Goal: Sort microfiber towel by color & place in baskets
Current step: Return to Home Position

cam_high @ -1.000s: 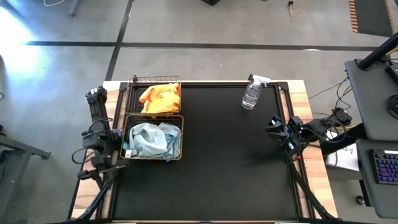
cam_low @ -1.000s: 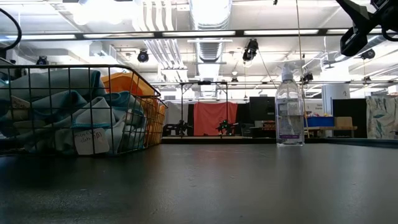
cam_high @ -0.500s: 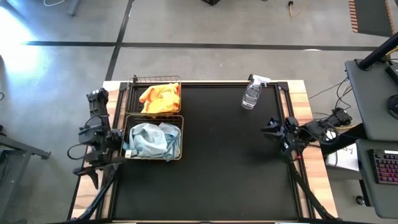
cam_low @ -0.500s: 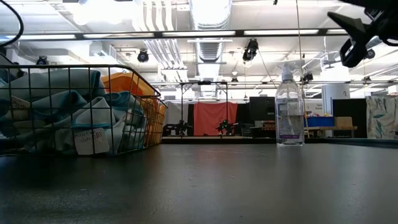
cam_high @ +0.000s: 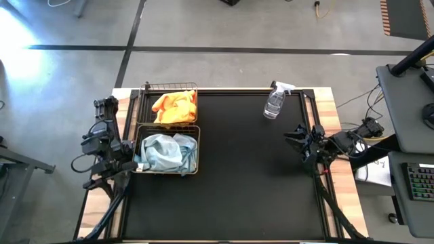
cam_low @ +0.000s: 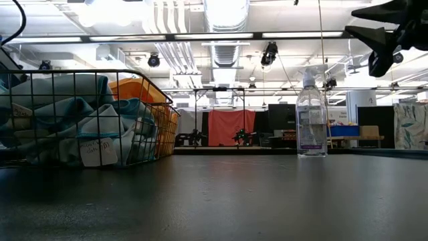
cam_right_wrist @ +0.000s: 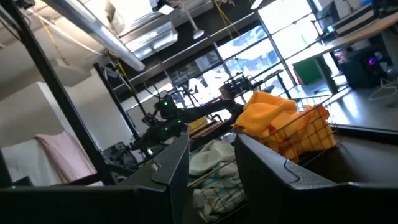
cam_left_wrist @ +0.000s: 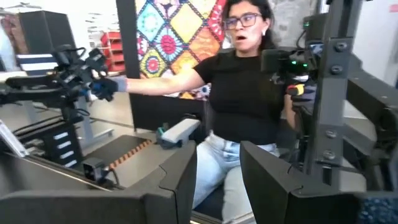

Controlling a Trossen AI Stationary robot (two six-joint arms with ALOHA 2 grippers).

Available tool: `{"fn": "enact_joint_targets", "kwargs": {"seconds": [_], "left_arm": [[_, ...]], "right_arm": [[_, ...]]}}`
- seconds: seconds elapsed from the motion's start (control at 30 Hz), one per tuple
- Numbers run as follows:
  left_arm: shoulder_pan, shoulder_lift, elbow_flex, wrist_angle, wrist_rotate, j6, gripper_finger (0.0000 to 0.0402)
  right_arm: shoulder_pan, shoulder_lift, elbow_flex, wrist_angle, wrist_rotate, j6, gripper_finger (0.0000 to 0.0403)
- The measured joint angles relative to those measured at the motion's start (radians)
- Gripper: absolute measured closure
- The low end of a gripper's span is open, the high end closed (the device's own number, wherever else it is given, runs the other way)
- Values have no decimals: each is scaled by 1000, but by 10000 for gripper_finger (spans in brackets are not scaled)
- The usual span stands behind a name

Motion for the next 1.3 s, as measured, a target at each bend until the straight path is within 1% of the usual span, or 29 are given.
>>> {"fn": "enact_joint_targets", "kwargs": {"seconds": [0.23,0.37,0.43,0.6,0.7,0.87,0.97,1.1,1.3], "left_arm": [[12,0,-1,4,-16,56,294],[26,0,-1,-6,-59,54,294],[31,0,-1,-28,-120,35,294],[32,0,-2,-63,-331,-20,294],[32,0,-2,-65,-437,-8,294],[32,0,-2,-80,-631,30,294],[32,0,-2,-76,-727,21,294],[33,0,-2,-57,-826,19,294],[33,8,-2,-9,-1109,-6,294]], "right_arm": [[0,1,0,0,15,-23,280],[0,1,0,-1,16,-49,280],[0,1,0,-4,17,-71,280],[0,1,0,-7,32,-111,280],[0,1,0,-28,108,-125,280],[0,1,0,-98,342,-99,280],[0,1,0,-115,446,-102,280],[0,1,0,-114,538,-148,280],[0,1,0,-111,648,-196,280]]}}
